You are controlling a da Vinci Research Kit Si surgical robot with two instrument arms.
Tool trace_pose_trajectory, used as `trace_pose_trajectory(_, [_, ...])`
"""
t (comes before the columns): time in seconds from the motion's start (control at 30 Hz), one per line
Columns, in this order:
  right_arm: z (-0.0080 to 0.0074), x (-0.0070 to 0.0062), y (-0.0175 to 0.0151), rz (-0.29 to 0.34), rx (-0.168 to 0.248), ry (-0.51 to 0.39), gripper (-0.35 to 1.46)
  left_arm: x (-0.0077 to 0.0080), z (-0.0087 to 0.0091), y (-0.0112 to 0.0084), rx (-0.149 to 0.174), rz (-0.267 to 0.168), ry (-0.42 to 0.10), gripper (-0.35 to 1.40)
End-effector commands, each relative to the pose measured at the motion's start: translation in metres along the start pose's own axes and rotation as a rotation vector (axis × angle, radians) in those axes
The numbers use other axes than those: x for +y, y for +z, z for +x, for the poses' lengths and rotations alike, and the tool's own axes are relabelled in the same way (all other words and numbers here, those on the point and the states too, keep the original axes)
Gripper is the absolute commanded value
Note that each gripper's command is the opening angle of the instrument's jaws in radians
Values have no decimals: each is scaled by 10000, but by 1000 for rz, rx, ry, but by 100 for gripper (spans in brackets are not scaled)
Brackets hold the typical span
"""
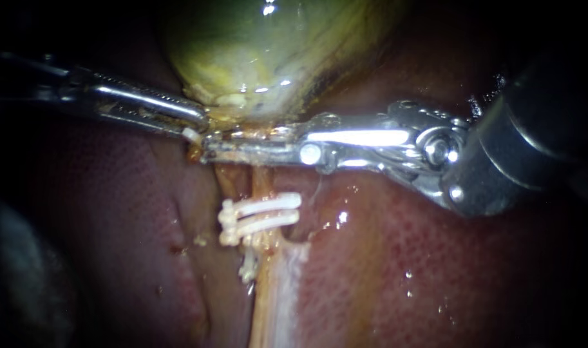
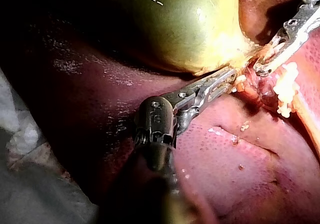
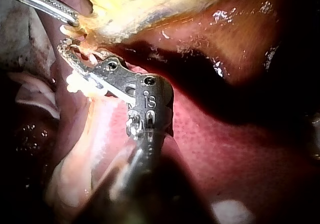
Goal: Clipping third clip right tube
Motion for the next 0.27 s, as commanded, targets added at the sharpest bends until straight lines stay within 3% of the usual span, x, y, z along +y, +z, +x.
trace_pose_trajectory(0.03, [0, 0, 1, 0, 0, 1, -35, 0, 0, 0, 0, 0, 0, -35])
trace_pose_trajectory(0.27, [-3, 2, 1, 0, -1, 5, -35, 0, 0, 0, 0, 0, 0, -35])
